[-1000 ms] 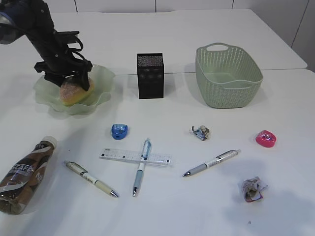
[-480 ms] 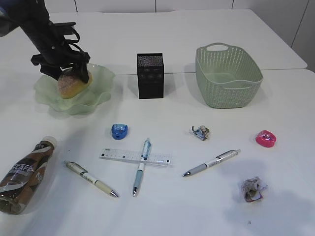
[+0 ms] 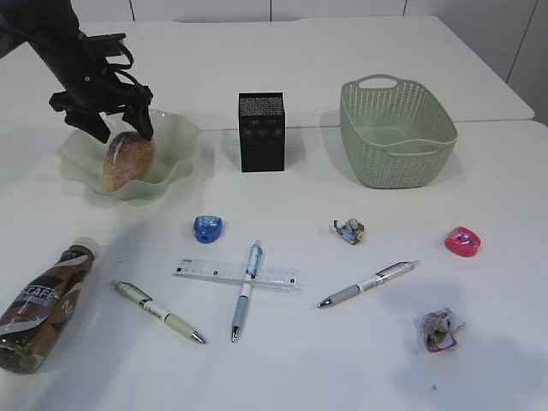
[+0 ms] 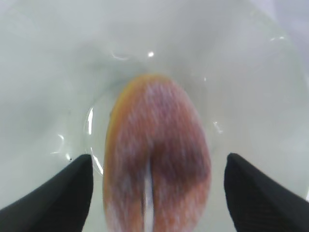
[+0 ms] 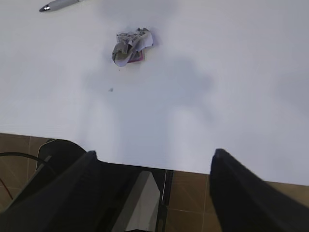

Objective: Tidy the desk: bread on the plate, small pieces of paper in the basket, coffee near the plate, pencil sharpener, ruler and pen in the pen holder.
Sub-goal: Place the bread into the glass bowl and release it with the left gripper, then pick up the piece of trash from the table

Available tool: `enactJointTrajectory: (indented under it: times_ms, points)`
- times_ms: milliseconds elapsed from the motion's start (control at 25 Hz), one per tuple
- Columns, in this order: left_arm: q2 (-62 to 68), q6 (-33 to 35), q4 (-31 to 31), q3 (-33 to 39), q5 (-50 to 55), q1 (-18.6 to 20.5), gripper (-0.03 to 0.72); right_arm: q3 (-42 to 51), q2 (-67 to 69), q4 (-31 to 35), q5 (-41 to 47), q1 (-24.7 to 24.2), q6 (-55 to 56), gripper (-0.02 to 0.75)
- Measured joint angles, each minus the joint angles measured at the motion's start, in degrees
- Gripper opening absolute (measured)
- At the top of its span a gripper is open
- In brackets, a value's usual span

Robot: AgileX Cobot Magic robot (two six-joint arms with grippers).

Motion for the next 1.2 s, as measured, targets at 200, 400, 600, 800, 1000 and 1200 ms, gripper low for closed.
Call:
enactJointTrajectory:
  times_ms: [200,400,600,800,1000,1200]
  points:
    - [0.0,0.0,-0.13,0.0,0.0,0.0,0.608,0.0,0.0,0.0,0.88,0.0,0.0,0.551]
    - [-0.15,0.0,-0.13,0.0,0.0,0.12,0.609,0.0,0.0,0.0,0.92,0.0,0.0,0.551]
    - [-3.15,0.0,-2.03,0.0,0.0,0.74,0.602,0.0,0.22,0.0,0.92,0.0,0.0,0.552]
    - [-8.38,-0.31,-2.69,1.71,0.0,2.17,0.594,0.0,3.08,0.0,0.92,0.0,0.0,0.551]
    - [-15.02,0.0,-1.96,8.73,0.0,3.83,0.589,-0.16,5.49,0.0,0.8,0.0,0.0,0.551]
    - [-21.97,1.9,1.31,13.17,0.2,4.16,0.55,-0.65,5.85,0.86,-0.16,0.0,0.0,0.552]
